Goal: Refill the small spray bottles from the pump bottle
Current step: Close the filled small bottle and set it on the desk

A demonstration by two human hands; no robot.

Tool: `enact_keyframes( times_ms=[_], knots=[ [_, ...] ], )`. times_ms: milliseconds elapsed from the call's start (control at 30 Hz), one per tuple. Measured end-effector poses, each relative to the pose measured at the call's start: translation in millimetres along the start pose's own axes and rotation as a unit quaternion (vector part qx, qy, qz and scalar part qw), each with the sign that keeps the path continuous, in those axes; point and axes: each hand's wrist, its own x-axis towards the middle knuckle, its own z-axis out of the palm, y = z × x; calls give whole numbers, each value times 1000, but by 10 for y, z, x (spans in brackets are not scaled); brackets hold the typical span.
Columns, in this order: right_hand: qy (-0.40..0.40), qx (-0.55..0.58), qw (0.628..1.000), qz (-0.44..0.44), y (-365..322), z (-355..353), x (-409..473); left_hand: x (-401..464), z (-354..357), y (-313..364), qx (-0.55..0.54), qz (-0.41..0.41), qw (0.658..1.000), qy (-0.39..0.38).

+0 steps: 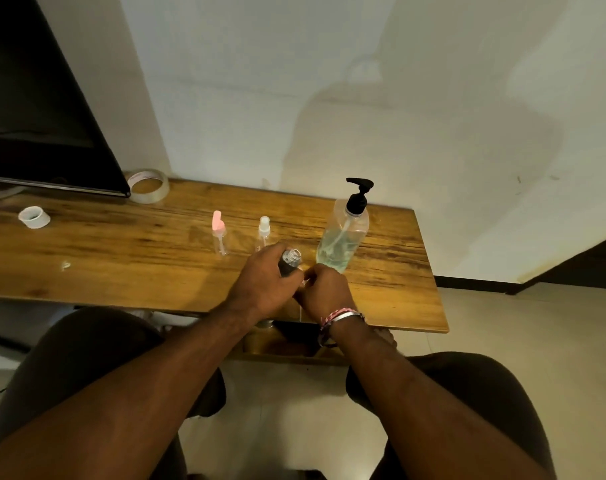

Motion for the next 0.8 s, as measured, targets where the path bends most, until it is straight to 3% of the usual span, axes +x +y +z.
enact_keyframes(
  times_ms=[300, 533, 800],
  knots=[
    [14, -134, 991, 24, -44, 378, 447, 151, 89, -239, 20, -24, 999, -8],
    [5, -99, 994, 36, -72, 349, 503, 249, 106, -247, 18, -23, 999, 12],
    [68, 9, 997, 40, -56, -122, 175, 205, 105, -253, 23, -21, 999, 14]
  ],
)
